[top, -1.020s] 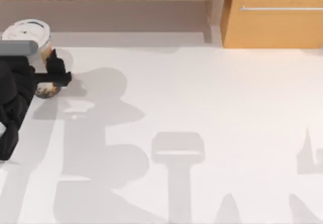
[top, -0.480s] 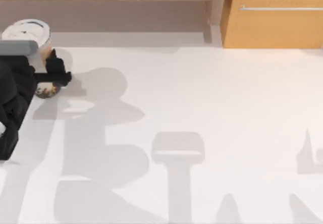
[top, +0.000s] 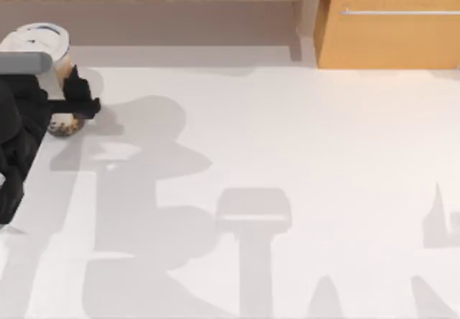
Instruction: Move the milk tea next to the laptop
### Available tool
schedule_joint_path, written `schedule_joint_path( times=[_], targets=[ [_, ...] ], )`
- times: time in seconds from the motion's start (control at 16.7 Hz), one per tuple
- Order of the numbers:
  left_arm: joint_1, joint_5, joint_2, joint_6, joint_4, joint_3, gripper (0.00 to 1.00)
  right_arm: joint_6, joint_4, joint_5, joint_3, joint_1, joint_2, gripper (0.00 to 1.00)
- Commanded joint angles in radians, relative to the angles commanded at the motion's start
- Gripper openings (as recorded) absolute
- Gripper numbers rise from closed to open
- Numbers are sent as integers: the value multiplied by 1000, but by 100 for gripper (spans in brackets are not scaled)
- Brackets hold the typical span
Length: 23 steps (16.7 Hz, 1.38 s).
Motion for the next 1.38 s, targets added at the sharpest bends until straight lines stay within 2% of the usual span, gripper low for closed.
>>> schedule_joint_path(
  times=[0.24,0.48,0.9,1.38],
  targets=[
    [15,16,-53,7,-12,28,0,0,0,0,0,0,0,100],
    [67,70,-219,29,-119,41,0,0,0,0,0,0,0,100],
    [204,226,-672,74,-453,-48,0,0,0,0,0,0,0,100],
    [369,414,-1242,101,-834,-283,0,0,0,0,0,0,0,100]
  ],
)
